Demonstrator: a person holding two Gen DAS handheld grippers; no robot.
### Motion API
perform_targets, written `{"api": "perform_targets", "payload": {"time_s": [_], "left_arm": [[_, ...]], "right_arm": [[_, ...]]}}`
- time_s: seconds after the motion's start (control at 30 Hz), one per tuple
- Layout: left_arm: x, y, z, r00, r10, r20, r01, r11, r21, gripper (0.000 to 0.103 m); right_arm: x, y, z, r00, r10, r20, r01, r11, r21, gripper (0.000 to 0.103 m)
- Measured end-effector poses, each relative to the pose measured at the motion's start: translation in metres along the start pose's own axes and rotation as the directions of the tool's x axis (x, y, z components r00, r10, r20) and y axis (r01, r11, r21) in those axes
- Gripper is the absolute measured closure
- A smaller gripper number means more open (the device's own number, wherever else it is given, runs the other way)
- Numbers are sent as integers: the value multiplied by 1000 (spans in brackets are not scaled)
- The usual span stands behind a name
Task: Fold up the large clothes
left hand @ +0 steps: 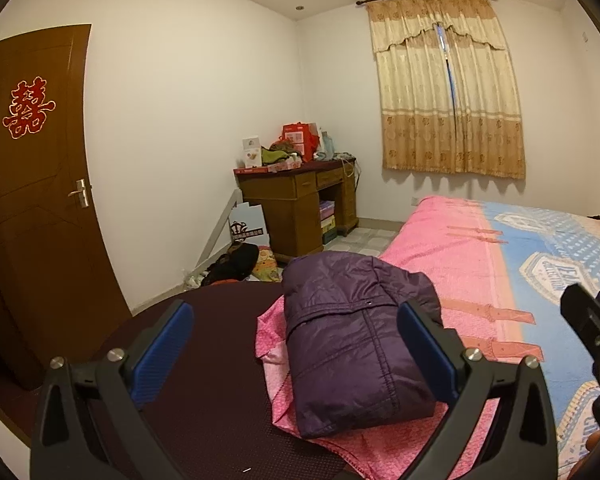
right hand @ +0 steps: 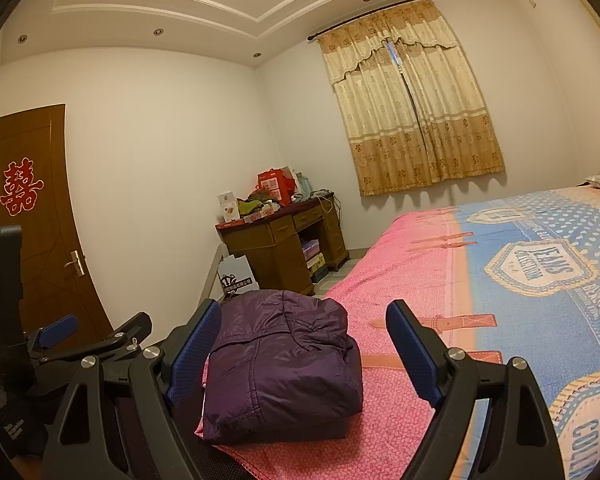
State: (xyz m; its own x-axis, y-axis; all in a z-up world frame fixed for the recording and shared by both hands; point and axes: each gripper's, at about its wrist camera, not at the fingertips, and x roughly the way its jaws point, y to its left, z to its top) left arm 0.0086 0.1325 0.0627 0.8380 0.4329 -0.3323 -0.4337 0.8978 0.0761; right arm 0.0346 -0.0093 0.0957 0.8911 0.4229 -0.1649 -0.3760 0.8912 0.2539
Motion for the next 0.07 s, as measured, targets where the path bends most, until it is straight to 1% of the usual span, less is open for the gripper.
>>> {"api": "perform_targets", "payload": {"time_s": [0.07], "left_arm": [[2,2,1,1000,-4,-8,4,1000,-5,0]], "right_arm": [[1,0,0,1000,-1,-1,1,1000,4,18]]}}
